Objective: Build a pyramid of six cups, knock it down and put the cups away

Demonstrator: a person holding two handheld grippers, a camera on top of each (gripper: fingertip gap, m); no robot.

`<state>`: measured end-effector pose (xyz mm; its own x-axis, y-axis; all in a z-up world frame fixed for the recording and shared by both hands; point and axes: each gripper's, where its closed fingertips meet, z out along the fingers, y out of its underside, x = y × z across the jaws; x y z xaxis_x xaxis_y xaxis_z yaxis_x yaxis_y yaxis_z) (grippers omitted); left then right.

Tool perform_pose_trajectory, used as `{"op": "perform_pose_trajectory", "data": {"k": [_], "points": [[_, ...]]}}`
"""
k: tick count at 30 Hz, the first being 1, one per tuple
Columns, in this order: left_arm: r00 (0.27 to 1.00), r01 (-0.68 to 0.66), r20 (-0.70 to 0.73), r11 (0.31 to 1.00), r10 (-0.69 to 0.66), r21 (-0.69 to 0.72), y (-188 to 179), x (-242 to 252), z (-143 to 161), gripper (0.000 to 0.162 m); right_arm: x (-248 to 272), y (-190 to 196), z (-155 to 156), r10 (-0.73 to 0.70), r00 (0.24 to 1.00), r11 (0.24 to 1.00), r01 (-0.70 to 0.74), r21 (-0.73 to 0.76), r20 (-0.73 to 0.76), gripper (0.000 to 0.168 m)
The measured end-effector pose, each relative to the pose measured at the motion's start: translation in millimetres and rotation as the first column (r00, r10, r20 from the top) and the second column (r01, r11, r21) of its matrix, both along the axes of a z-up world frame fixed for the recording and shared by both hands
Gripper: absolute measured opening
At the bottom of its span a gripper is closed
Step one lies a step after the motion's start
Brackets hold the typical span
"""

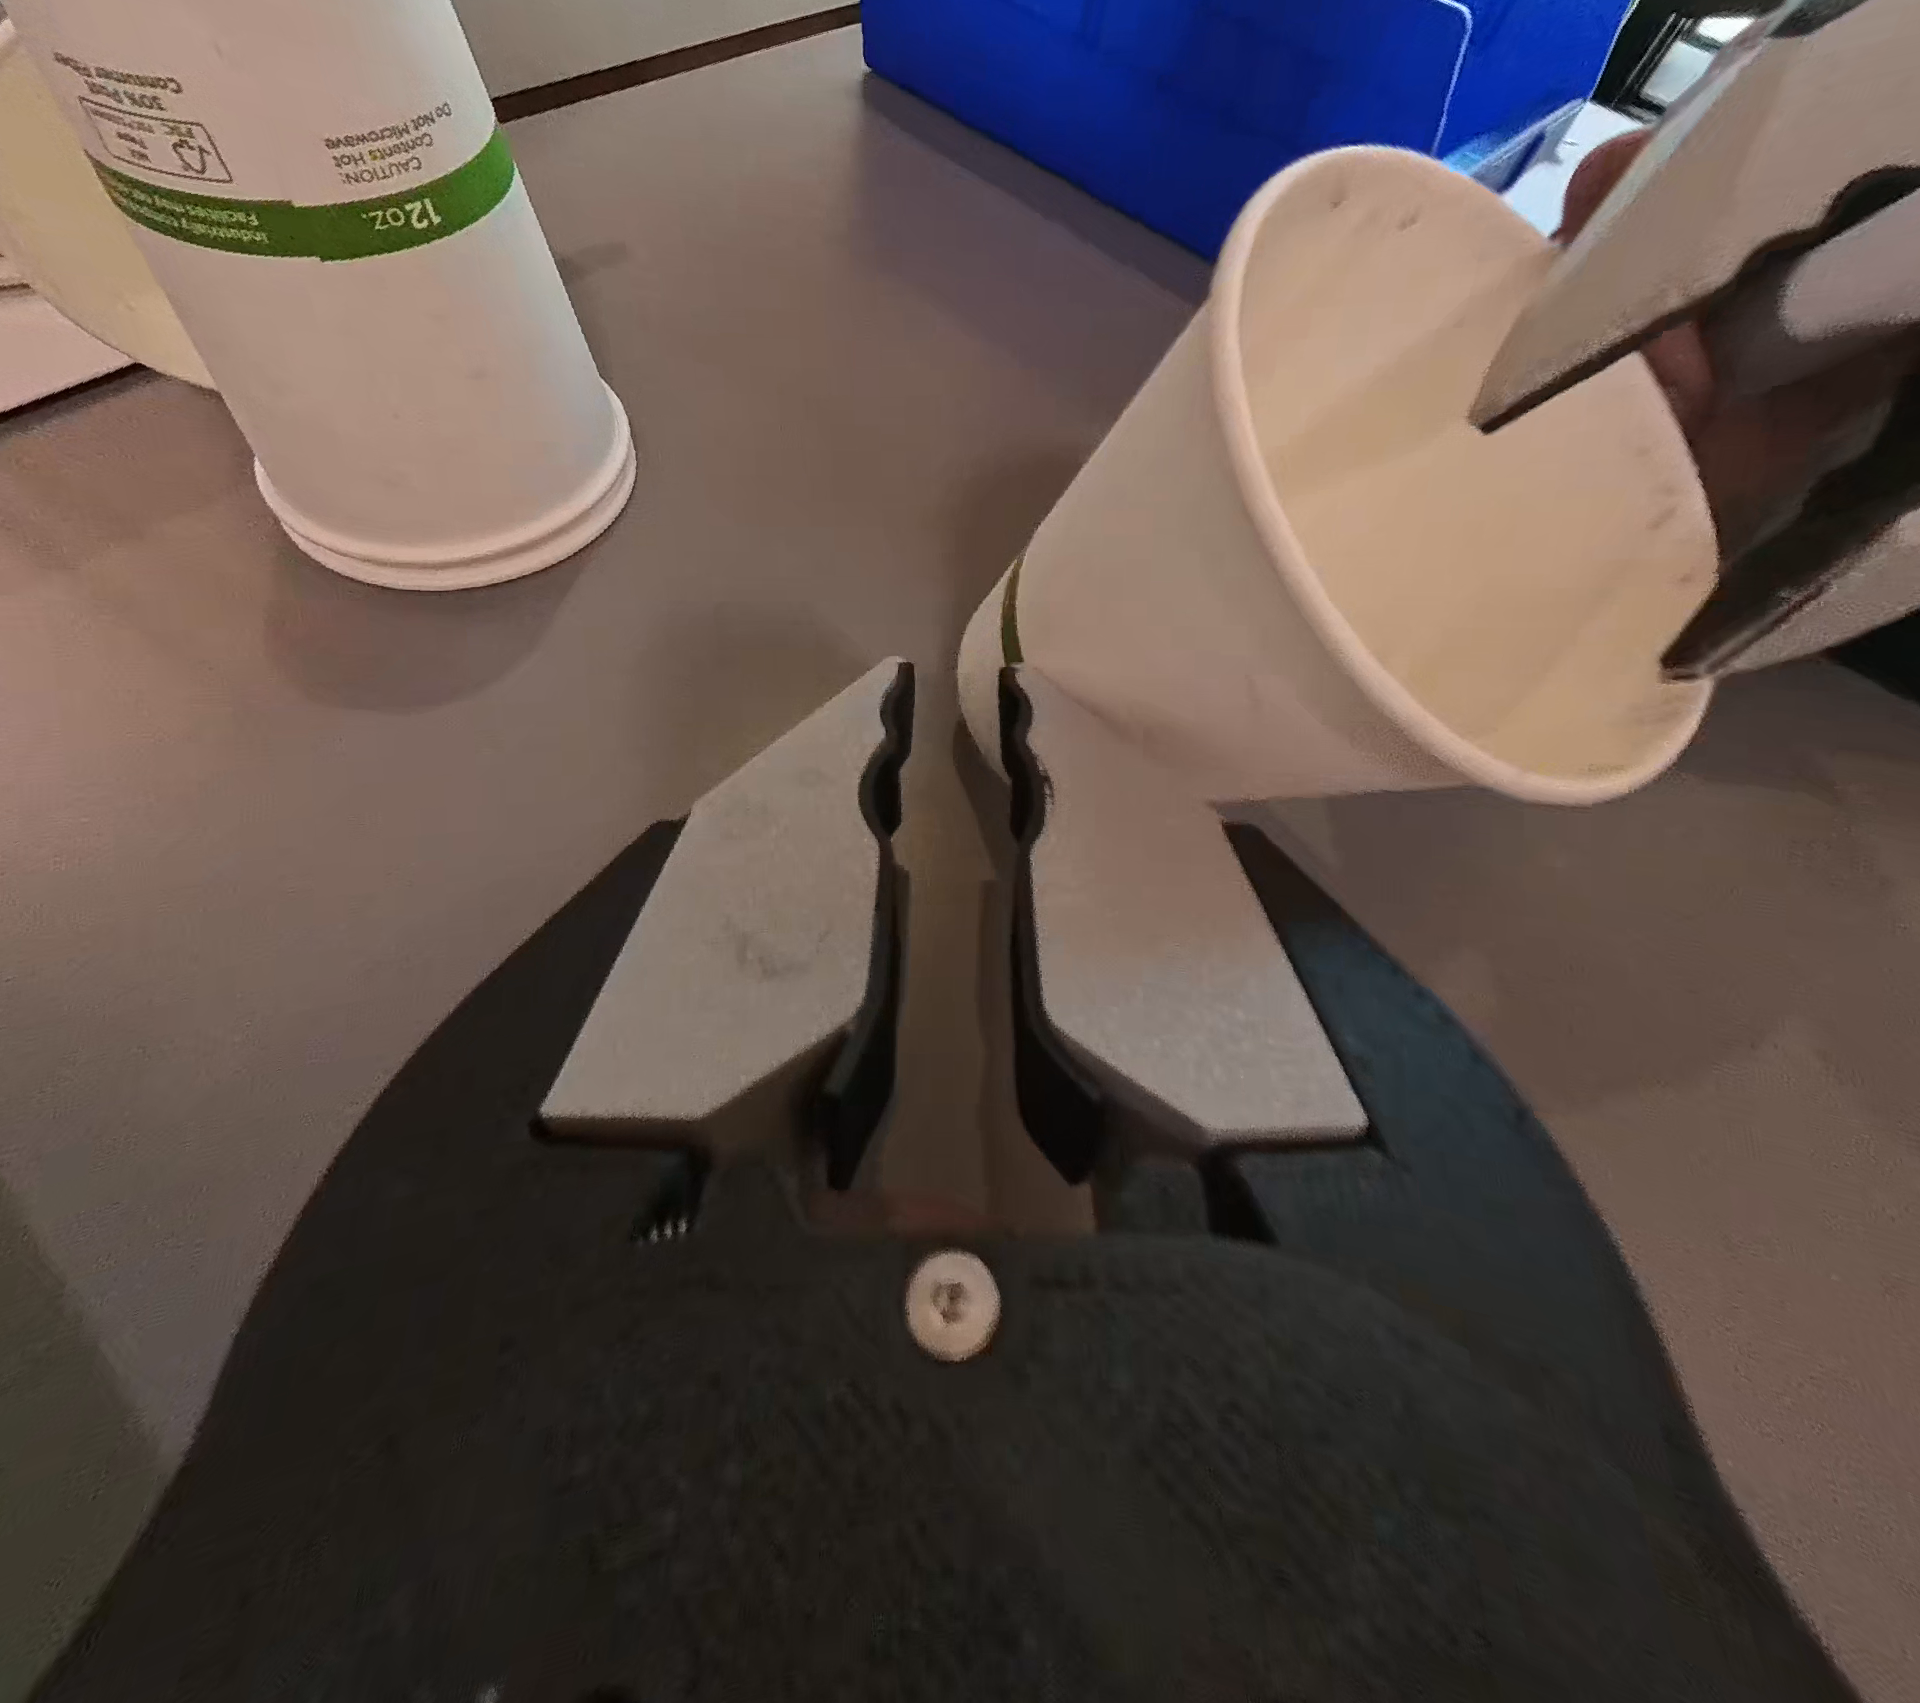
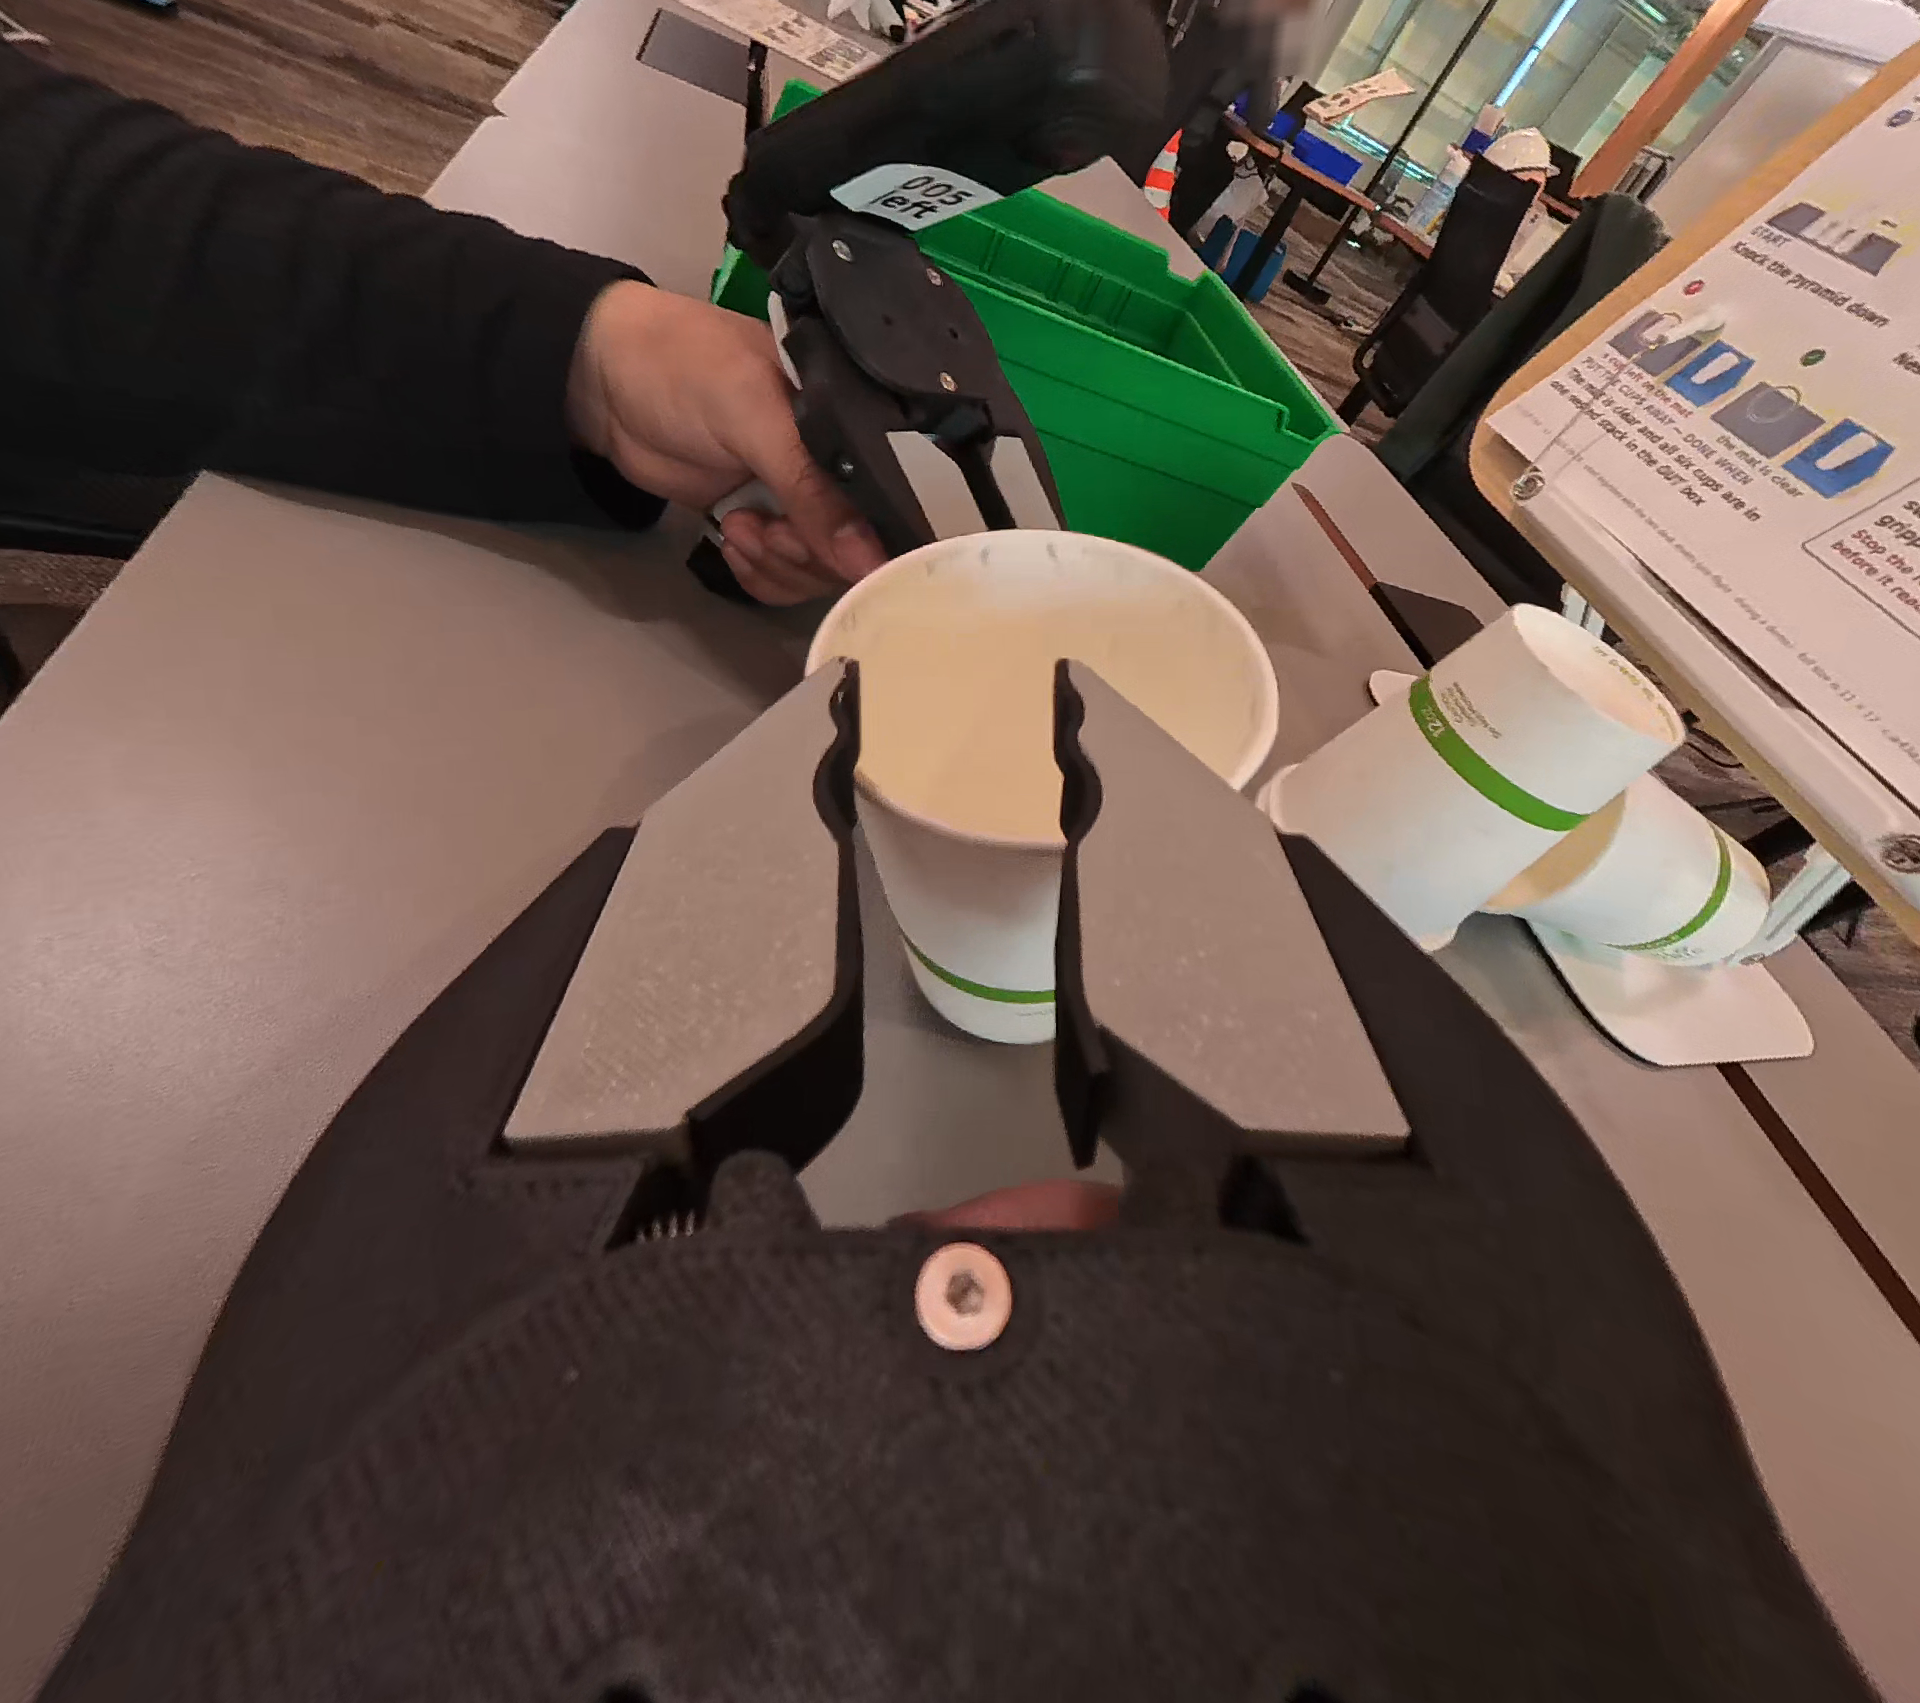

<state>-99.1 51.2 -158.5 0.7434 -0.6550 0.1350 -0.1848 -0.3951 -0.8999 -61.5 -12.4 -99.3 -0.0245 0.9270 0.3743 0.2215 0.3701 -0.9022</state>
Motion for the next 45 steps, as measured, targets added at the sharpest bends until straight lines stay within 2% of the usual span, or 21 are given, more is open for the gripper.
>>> {"op": "perform_pose_trajectory", "data": {"k": [8, 9, 10, 23, 31, 38, 45], "points": [[1.000, -0.009, 0.007, 1.000, 0.009, -0.003, 1, -1, 0, 0.012, -1, 2, -3, -0.016, 1.000, 1.000, 0.015, 0.017, 0.013, 0.031], [1.000, -0.010, 0.007, 1.000, 0.010, -0.004, 1, -1, 0, 0.012, 0, 4, -4, -0.024, 1.000, 0.999, 0.023, 0.031, 0.017, 0.022], [1.000, -0.009, 0.007, 1.000, 0.009, -0.005, 1, -1, 0, 0.012, 1, 3, -5, -0.020, 0.999, 0.999, 0.019, 0.049, 0.028, 0.000], [1.000, -0.010, 0.005, 1.000, 0.010, -0.008, 1, -2, -1, 0.013, 3, 5, -5, -0.008, 1.000, 1.000, 0.008, -0.002, 0.025, 0.000], [1.000, -0.008, 0.001, 1.000, 0.008, -0.013, 1, -1, -2, 0.014, 6, -2, 12, 0.024, 0.998, 1.000, -0.025, -0.017, -0.061, 0.000], [1.000, -0.005, -0.004, 1.000, 0.005, -0.011, 1, -1, -2, 0.015, 10, -1, 26, 0.041, 0.990, 0.993, -0.055, -0.102, -0.135, 0.015], [1.000, 0.003, -0.019, 1.000, -0.003, -0.009, 0, 1, -3, 0.016, 3, -2, 11, 0.031, 0.998, 0.995, -0.037, -0.088, -0.059, 0.027]]}}
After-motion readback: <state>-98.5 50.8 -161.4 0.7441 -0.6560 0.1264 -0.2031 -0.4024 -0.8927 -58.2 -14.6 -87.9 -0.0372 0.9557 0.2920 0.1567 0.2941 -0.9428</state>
